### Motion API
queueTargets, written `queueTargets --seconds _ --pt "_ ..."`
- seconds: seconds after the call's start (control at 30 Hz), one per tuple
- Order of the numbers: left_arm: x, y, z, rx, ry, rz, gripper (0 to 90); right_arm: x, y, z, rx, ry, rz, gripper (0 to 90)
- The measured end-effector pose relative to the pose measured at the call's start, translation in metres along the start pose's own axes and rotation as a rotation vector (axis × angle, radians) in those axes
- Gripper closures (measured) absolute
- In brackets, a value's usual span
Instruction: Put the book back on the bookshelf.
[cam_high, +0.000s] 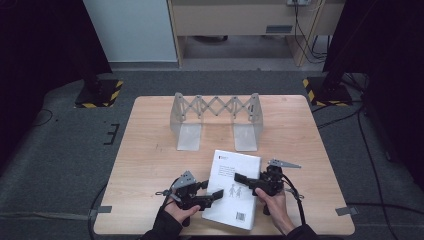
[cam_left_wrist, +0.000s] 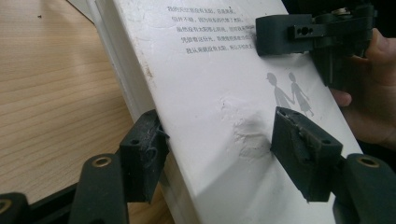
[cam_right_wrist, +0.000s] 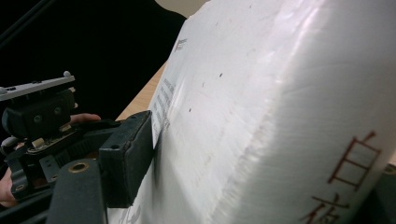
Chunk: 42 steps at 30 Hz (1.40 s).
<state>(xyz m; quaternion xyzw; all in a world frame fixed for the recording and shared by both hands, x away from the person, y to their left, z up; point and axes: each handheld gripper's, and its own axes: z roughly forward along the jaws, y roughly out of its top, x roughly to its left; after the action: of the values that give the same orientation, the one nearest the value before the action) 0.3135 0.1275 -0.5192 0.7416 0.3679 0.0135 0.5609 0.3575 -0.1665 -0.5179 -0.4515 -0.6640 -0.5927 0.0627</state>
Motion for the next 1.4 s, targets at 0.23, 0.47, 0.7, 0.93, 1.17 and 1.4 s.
queueTargets --seconds 0.23,0.47,0.7,0.93,1.17,1.4 --pt "-0.001 0.000 0.000 0.015 0.004 0.030 37.6 -0.003 -0.002 0.005 0.025 -0.014 0.016 21.3" --pt "0.003 0.003 -0.001 0.027 0.009 0.011 36.1 0.001 0.002 0.004 0.006 -0.025 0.019 30.4" --pt "0.017 0.009 -0.011 -0.015 0.133 0.001 28.0 0.003 0.004 0.002 0.012 -0.038 0.035 33.0" --pt "0.054 0.010 -0.037 -0.056 0.326 -0.098 25.1 0.009 0.008 0.001 0.007 -0.028 0.005 35.5" --pt "0.078 0.006 -0.049 -0.009 0.509 -0.095 24.6 0.014 0.012 -0.003 -0.003 0.004 0.010 41.0" --pt "0.090 0.002 -0.050 0.055 0.596 -0.099 23.3 0.014 0.020 -0.014 -0.039 0.034 0.018 47.1"
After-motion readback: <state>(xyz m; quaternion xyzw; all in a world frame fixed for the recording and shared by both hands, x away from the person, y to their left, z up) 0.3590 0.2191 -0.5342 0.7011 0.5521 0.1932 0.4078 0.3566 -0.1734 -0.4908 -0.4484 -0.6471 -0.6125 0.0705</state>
